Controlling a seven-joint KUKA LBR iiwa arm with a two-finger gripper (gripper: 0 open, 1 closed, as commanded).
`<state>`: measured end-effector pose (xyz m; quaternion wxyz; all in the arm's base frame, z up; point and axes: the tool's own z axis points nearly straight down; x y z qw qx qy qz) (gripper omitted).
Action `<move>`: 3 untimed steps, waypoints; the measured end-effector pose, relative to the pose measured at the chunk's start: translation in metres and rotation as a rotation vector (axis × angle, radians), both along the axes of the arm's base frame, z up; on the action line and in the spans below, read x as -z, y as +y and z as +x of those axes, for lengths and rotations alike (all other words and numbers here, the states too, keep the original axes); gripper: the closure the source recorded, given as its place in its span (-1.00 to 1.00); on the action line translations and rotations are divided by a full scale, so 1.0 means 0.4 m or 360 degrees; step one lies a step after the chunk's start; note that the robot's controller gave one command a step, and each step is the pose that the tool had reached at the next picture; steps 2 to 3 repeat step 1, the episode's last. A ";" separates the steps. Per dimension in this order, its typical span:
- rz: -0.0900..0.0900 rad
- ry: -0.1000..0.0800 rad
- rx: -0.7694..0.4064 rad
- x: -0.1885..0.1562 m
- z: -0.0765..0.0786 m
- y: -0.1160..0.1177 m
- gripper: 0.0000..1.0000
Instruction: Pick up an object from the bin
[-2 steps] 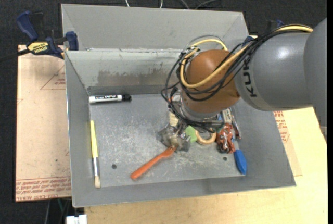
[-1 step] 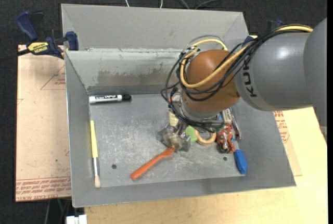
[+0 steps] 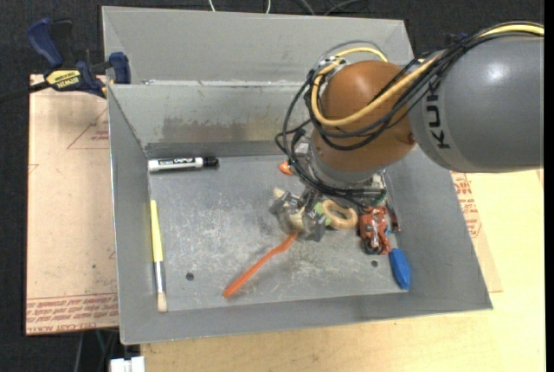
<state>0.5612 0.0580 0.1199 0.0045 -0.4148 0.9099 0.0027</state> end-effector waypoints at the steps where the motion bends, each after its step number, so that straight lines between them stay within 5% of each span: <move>1: 0.0002 0.0001 0.0004 -0.024 0.000 0.001 1.00; 3: 0.0002 0.0001 0.0004 -0.024 0.000 0.001 1.00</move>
Offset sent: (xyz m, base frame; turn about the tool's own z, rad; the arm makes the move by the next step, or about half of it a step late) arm 0.0010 0.0003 0.0267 0.0017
